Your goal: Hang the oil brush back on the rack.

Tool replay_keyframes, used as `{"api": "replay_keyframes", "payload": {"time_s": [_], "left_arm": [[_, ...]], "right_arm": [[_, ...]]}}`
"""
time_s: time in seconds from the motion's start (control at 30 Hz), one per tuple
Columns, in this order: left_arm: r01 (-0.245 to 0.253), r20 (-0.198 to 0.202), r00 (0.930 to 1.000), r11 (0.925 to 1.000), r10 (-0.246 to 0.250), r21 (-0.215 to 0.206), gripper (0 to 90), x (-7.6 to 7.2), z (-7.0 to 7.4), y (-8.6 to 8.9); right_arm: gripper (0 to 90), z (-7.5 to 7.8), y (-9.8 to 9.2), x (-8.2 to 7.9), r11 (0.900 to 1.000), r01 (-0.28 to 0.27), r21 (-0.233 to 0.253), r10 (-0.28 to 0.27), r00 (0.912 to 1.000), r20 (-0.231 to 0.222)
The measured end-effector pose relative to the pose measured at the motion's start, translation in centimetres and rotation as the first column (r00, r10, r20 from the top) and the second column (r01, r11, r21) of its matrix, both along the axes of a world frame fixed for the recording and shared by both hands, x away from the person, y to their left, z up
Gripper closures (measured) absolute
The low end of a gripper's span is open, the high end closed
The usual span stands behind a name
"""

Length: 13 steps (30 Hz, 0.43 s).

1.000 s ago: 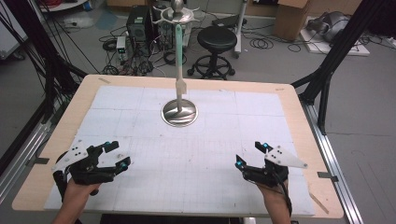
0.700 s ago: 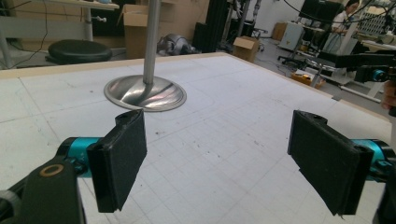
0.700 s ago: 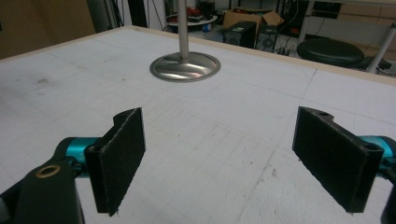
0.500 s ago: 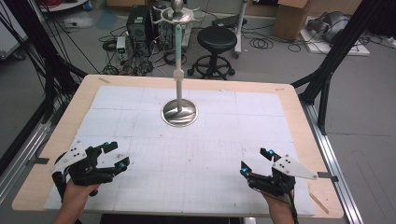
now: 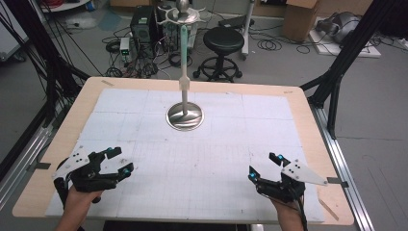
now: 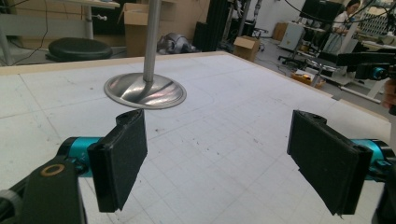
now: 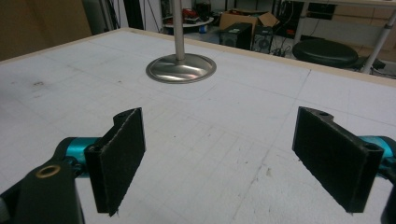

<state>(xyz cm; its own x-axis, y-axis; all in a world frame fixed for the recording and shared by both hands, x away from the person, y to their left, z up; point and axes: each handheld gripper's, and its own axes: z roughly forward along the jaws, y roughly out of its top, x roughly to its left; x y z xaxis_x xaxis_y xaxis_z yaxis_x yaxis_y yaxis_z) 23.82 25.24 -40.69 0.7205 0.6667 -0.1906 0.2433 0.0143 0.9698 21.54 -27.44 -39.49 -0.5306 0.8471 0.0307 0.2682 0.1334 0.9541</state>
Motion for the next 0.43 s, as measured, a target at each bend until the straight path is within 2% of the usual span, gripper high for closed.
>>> {"api": "replay_keyframes", "payload": {"time_s": [0.43], "left_arm": [[-0.003,-0.003,1.0,1.0,0.003,0.001,20.5,0.08,-0.06,-0.03]], "right_arm": [[16.2,0.02,-0.19,0.03,1.0,0.005,0.003,-0.005,1.0,0.008]]}}
